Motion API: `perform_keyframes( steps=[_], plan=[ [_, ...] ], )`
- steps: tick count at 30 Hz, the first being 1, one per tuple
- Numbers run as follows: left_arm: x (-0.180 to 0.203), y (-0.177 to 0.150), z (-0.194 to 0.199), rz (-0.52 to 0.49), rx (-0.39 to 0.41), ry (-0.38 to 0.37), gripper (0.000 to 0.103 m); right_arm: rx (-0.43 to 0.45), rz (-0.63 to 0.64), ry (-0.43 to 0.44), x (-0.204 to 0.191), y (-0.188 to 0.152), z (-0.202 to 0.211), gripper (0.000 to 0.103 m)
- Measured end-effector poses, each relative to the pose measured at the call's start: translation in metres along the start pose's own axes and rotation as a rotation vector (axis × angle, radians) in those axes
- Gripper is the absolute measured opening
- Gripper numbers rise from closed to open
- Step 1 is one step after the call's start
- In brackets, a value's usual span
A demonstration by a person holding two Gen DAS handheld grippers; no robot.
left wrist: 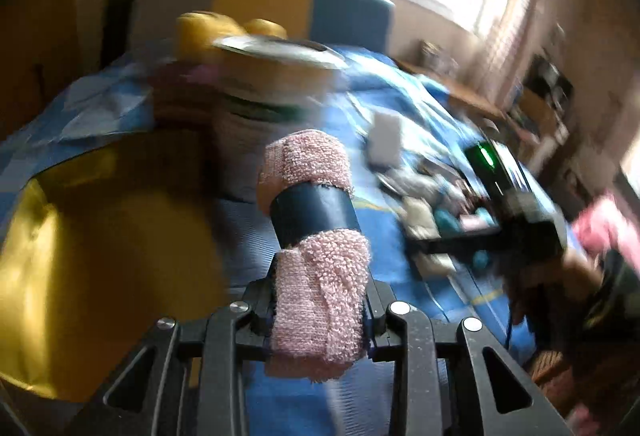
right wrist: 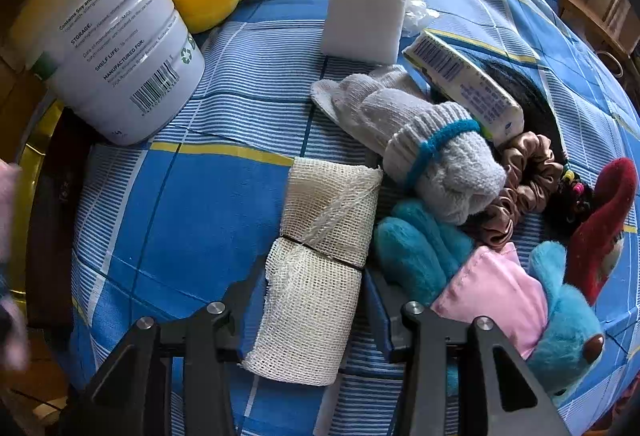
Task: Organize soft objects
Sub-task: 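Carry the pink roll with the left gripper and lower it into the gold tray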
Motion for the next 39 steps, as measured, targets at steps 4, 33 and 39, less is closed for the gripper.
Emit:
perform_keyframes(
  steps=[4,33,39],
  plan=[
    [-0.063,0.007,0.014,0.114,0.005,0.079,0.032,0.008,0.02,-0.016,-0.002,-0.001,0.001,0.045],
    [-0.148,-0.002,-0.042,0.197,-0.141,0.167,0.067,0.05,0.049,-0.027,-0.023,-0.002,0.003,0.044],
    [-0.148,-0.013,-0.006,0.153,-0.109,0.206,0.067,0.151,0.021,0.038,-0.045,0.042,0.034,0.044]
  ],
)
Point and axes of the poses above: each gripper's, at about its wrist camera, not at the fingertips, and z roughly against the way its jaws point, x to its right, y to its top, the point moved 10 cm from there along -z, roughly the way its jaws point, and after that the axes turned 11 degrees about -z, right-handed, at the moved point
